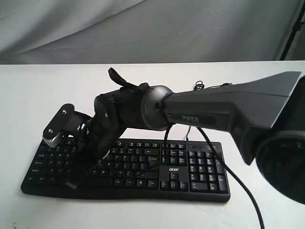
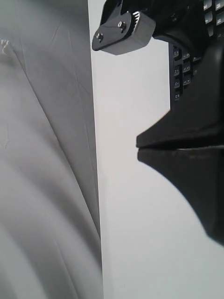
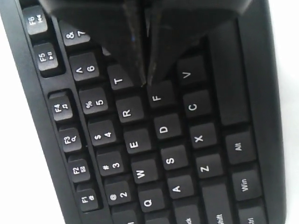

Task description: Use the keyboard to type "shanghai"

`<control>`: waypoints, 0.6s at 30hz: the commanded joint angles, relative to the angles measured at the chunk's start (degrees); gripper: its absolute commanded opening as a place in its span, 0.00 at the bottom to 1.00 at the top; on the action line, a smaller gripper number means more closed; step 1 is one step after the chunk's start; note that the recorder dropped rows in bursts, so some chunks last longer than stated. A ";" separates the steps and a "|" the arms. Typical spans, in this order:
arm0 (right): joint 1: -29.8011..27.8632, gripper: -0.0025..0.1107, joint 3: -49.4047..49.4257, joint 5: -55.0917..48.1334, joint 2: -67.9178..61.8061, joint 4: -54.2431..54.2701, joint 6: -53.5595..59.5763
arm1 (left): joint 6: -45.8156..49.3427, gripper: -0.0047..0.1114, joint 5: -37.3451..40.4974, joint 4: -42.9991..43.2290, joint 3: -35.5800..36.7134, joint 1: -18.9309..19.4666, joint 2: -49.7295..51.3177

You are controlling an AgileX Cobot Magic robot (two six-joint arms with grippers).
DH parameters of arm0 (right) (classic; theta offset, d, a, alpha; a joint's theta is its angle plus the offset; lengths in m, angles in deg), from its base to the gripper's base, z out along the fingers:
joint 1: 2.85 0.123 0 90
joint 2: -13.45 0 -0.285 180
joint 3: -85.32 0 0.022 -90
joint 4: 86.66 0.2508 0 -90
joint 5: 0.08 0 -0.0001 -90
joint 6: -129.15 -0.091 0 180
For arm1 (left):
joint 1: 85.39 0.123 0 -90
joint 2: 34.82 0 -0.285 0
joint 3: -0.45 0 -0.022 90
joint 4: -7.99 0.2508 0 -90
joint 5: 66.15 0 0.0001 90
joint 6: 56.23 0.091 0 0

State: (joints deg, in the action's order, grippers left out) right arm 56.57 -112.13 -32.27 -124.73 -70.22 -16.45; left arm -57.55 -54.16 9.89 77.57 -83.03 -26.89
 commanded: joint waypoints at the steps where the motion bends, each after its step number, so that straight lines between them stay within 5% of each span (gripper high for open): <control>1: -0.02 0.02 -0.42 0.68 -0.33 -0.39 -0.24 | -0.17 0.04 -0.63 -0.02 0.10 -0.37 -0.14; 18: -0.02 0.02 -0.42 -0.03 1.51 -1.02 -0.08 | -0.17 0.04 -0.63 -0.02 0.10 -0.37 -0.14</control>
State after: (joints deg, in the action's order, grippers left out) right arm 56.57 -112.45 -31.84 -124.95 -70.24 -16.45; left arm -57.55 -54.16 9.89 77.57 -83.03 -26.89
